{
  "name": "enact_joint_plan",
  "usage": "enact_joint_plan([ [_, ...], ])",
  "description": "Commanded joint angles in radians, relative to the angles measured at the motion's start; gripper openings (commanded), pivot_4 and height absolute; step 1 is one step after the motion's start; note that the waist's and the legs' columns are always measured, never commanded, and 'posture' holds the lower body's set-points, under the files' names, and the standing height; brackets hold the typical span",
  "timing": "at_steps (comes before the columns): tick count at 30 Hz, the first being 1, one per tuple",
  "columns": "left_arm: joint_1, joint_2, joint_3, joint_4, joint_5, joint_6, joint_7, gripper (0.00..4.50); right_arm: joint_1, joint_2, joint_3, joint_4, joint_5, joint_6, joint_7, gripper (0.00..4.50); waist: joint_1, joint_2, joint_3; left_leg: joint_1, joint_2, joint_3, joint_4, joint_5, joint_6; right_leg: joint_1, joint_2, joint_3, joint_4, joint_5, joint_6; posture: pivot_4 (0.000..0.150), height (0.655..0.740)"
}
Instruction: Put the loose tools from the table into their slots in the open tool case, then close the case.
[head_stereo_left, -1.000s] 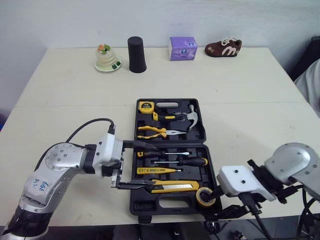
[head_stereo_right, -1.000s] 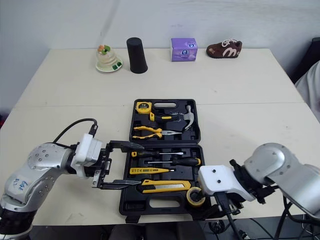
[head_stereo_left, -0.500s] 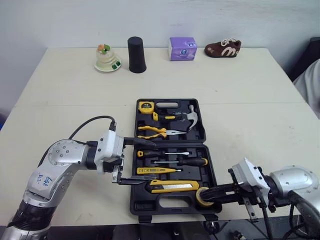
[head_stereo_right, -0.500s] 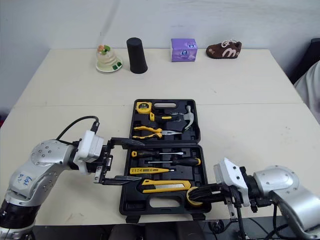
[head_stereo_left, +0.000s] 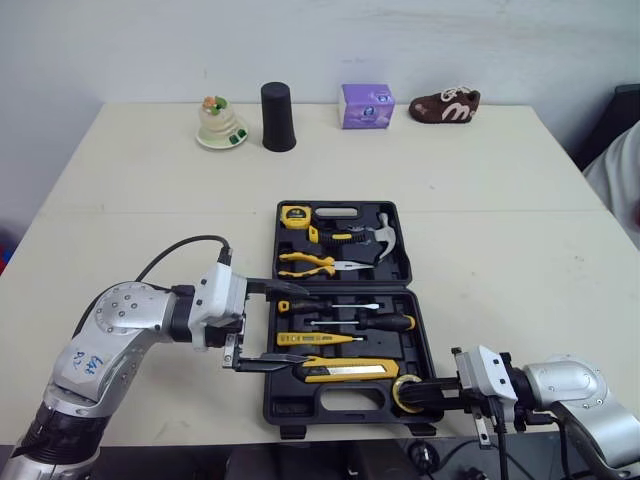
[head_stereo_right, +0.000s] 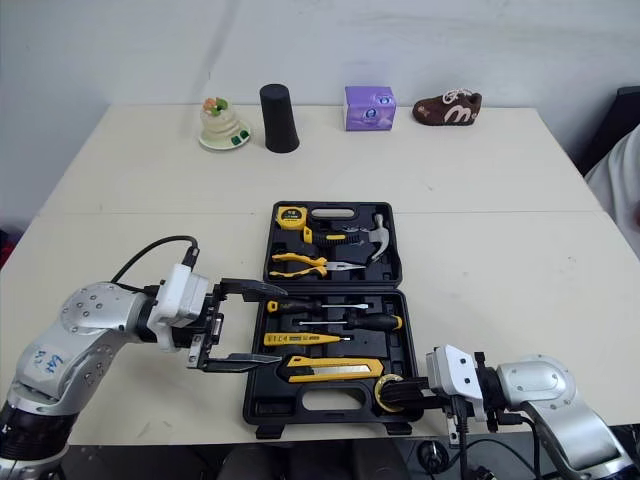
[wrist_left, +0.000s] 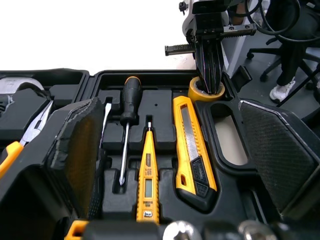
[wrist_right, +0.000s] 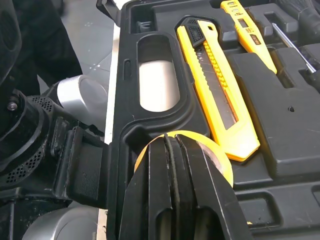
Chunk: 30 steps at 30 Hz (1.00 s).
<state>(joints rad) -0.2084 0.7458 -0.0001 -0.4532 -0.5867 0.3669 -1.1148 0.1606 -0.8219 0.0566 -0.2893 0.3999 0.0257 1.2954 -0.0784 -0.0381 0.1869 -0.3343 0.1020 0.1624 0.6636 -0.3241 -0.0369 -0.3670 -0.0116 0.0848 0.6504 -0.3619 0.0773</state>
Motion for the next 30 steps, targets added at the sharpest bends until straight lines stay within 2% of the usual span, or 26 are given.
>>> enact_joint_plan([
  [1,0.008,0.005,0.022,-0.002,0.000,-0.010,0.005,4.50,0.005,0.002,0.007,0.034,-0.014,0.060,-0.038,0.03,0.000,-0.001,0.000,0.000,0.001,0.000,-0.001,0.000,0.000,0.001,0.000,0.000,-0.003,0.001,-0.002,0.150,0.7400],
  [2,0.014,0.006,0.031,0.003,0.002,-0.012,0.011,4.50,0.010,-0.001,-0.014,-0.002,0.023,0.084,-0.044,0.03,-0.001,-0.001,0.000,0.000,0.001,0.000,-0.001,0.000,0.001,0.002,0.001,-0.001,-0.006,0.002,-0.004,0.150,0.7400],
  [3,0.024,0.006,0.054,0.013,0.004,-0.007,0.033,4.50,0.013,0.002,-0.070,-0.074,0.138,0.188,-0.106,0.03,-0.001,-0.001,0.000,0.000,0.001,0.000,-0.001,0.000,0.001,0.002,0.000,-0.001,-0.007,0.003,-0.005,0.150,0.7400],
  [5,0.044,0.011,0.108,0.037,0.003,0.006,0.073,4.50,0.029,-0.030,-0.170,-0.202,0.304,0.326,-0.167,0.03,-0.003,0.002,0.001,-0.001,0.003,0.001,-0.002,-0.001,0.002,0.001,-0.001,0.000,-0.007,0.006,0.001,0.150,0.7400],
  [8,0.084,0.014,0.184,0.087,0.004,-0.002,0.107,4.50,0.050,-0.101,-0.281,-0.310,0.404,0.434,-0.196,0.03,-0.003,0.003,0.002,-0.007,0.003,0.002,-0.002,-0.001,0.002,-0.007,-0.002,0.001,-0.004,0.007,0.002,0.150,0.7400],
  [9,0.090,0.005,0.206,0.113,0.008,-0.015,0.122,4.26,0.036,-0.111,-0.313,-0.313,0.432,0.468,-0.227,0.01,-0.003,0.002,0.001,-0.007,0.002,0.002,-0.003,-0.001,0.002,-0.007,-0.001,0.001,-0.005,0.007,0.002,0.150,0.7400],
  [12,0.093,-0.002,0.221,0.177,0.040,-0.015,0.165,3.27,-0.038,-0.109,-0.346,-0.218,0.386,0.476,-0.282,0.00,-0.001,0.001,0.001,-0.008,0.003,0.001,-0.005,-0.001,0.001,-0.009,0.001,0.000,-0.006,0.006,0.001,0.150,0.7400],
  [17,0.051,0.004,0.141,0.267,0.132,0.030,0.216,0.83,-0.188,-0.132,-0.288,0.091,0.147,0.353,-0.298,0.00,0.002,0.002,0.002,-0.010,0.000,0.004,-0.005,-0.002,0.003,-0.010,-0.001,0.001,-0.011,0.006,0.001,0.150,0.7400],
  [19,0.023,-0.012,0.100,0.315,0.165,0.054,0.235,0.06,-0.242,-0.131,-0.224,0.172,0.057,0.341,-0.319,0.00,0.003,0.002,0.002,-0.011,0.000,0.006,-0.005,-0.001,0.003,-0.012,0.000,0.001,-0.012,0.006,0.001,0.150,0.7400],
  [21,-0.005,-0.042,0.081,0.357,0.186,0.070,0.274,0.06,-0.282,-0.120,-0.168,0.220,-0.004,0.314,-0.312,0.00,0.002,0.002,0.002,-0.012,0.001,0.008,-0.006,-0.001,0.003,-0.014,0.000,0.001,-0.012,0.006,0.001,0.150,0.7400],
  [24,-0.044,-0.070,0.049,0.398,0.208,0.083,0.284,0.06,-0.352,-0.047,-0.107,0.258,-0.043,0.319,-0.346,0.00,0.000,0.003,0.002,-0.024,0.002,0.011,-0.003,-0.001,0.002,-0.029,0.001,0.001,-0.005,0.006,0.002,0.150,0.7400],
  [30,-0.078,-0.093,-0.020,0.429,0.254,0.044,0.253,0.06,-0.446,0.076,-0.032,0.312,-0.108,0.250,-0.364,0.00,-0.009,0.003,0.002,-0.026,0.003,0.019,0.001,0.002,-0.002,-0.042,0.003,0.003,0.008,0.005,0.002,0.150,0.7400],
])
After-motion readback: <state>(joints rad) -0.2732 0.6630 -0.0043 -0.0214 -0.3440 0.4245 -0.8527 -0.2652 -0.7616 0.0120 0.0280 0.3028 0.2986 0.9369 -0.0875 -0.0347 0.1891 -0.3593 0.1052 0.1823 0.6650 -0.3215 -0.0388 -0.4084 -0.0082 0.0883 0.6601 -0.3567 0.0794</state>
